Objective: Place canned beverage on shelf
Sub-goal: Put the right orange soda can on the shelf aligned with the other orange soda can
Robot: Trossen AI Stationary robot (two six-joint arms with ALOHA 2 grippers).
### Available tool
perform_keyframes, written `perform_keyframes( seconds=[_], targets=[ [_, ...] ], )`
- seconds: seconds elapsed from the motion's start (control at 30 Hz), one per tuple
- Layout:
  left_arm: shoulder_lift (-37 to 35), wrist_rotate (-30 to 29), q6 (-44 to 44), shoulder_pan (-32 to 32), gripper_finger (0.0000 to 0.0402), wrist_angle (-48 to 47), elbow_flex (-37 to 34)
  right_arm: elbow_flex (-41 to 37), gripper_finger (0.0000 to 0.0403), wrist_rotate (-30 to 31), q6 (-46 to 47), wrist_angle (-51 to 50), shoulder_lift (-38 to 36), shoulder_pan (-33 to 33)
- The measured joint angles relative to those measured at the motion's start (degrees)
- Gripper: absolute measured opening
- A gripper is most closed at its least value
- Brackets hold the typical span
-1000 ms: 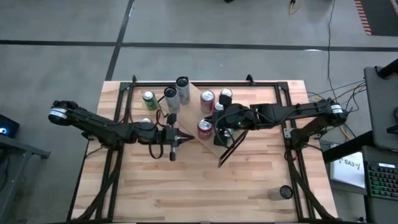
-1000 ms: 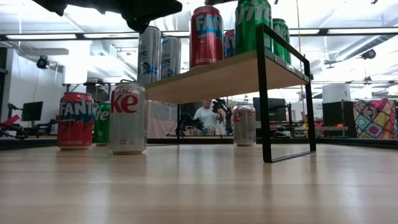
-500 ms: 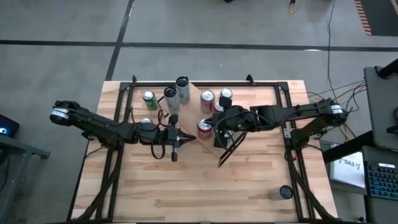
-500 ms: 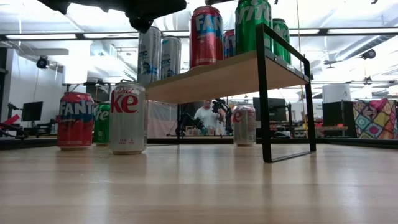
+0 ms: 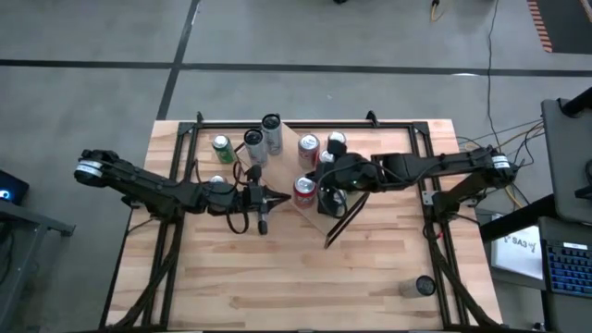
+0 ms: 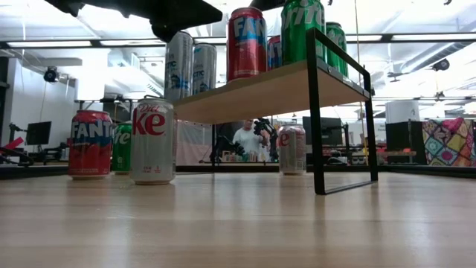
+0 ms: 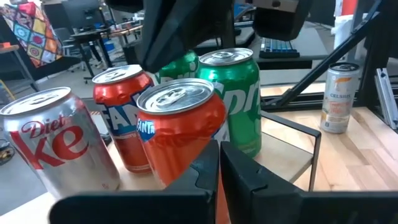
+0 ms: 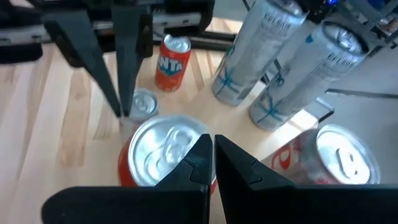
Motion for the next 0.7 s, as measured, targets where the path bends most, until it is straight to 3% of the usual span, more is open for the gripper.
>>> perform_keyframes(
  seconds=[0.37, 0.7],
  targets=[
    [5.35, -0.41, 0.6, 0.0, 0.0, 5.62, 0.65, -0.64, 0.0009, 0.01, 3.12, -3.21, -0.02, 0.13],
    [10.08, -5.42, 1.79, -0.02, 0.0, 6.36, 3.63, -0.68, 0.0009, 0.42, 4.21, -4.25, -0.11, 0.9]
  ],
)
